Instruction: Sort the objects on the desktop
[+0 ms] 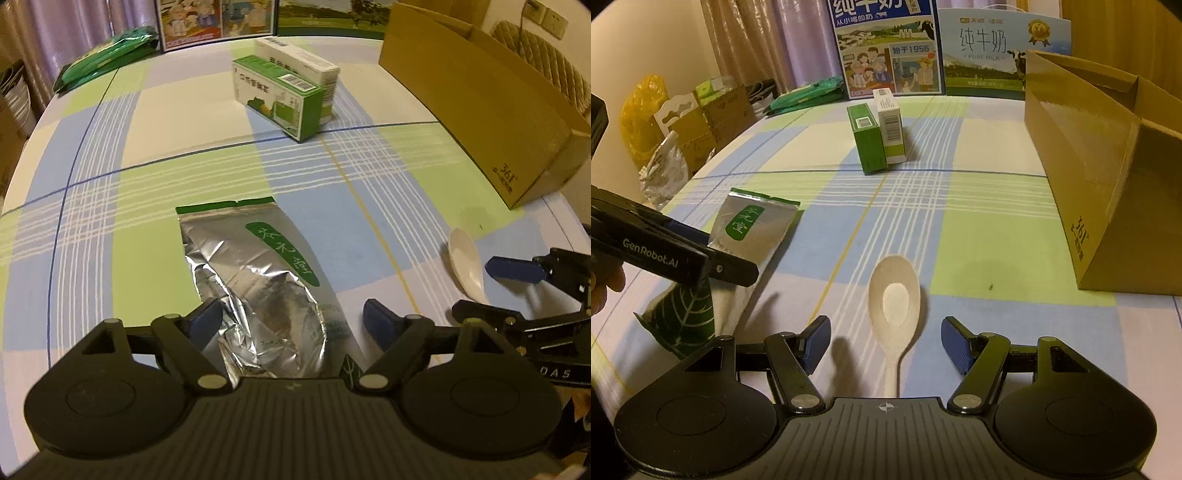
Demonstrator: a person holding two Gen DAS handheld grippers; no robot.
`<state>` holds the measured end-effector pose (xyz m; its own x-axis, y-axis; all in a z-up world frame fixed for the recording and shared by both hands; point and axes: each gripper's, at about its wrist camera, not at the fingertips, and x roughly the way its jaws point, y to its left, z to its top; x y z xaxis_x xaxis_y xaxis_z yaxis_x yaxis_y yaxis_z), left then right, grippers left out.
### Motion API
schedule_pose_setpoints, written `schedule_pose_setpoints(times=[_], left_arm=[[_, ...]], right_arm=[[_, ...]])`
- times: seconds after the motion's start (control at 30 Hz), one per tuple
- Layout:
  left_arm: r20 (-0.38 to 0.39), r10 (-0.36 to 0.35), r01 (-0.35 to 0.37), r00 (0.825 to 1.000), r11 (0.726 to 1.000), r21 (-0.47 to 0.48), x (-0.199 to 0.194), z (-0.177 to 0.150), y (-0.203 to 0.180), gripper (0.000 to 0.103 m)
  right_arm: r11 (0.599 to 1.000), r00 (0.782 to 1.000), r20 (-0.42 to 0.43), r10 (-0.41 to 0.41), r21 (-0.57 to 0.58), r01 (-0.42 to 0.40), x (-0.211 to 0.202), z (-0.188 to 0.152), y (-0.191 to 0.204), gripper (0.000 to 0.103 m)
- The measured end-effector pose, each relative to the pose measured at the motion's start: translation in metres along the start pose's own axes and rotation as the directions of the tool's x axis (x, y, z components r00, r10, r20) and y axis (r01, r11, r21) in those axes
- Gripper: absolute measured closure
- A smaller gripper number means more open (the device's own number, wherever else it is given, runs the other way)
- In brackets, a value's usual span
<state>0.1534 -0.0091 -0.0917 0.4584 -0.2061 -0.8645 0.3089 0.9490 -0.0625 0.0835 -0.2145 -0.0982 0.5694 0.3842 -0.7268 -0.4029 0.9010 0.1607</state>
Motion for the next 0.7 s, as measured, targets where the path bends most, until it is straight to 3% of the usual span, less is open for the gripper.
schedule_pose_setpoints(times=[0.4,0.6,0.7], left_arm=[[0.014,-0.013,0.014,1.000,0.994,-0.107,-0.009,-0.003,0.019,0.018],[-0.048,0.009,-0.012,0.999,0.999,-0.053,0.007,-0.001,0.008,0.018],[-0.063,0.018,-0.018,0.998,1.000,0.000,0.013,-0.002,-0.001,0.022]], right_arm=[[1.000,1.000,0.020,0.002,0.012,-0.002,0.001,0.004,-0.004,0.039],[1.000,1.000,0.015,0.003,0.003,-0.003,0.003,0.003,-0.003,0.038],[1.000,1.000,0.016,-0.001,-0.003,0.001,0.004,0.002,-0.004,0.037]])
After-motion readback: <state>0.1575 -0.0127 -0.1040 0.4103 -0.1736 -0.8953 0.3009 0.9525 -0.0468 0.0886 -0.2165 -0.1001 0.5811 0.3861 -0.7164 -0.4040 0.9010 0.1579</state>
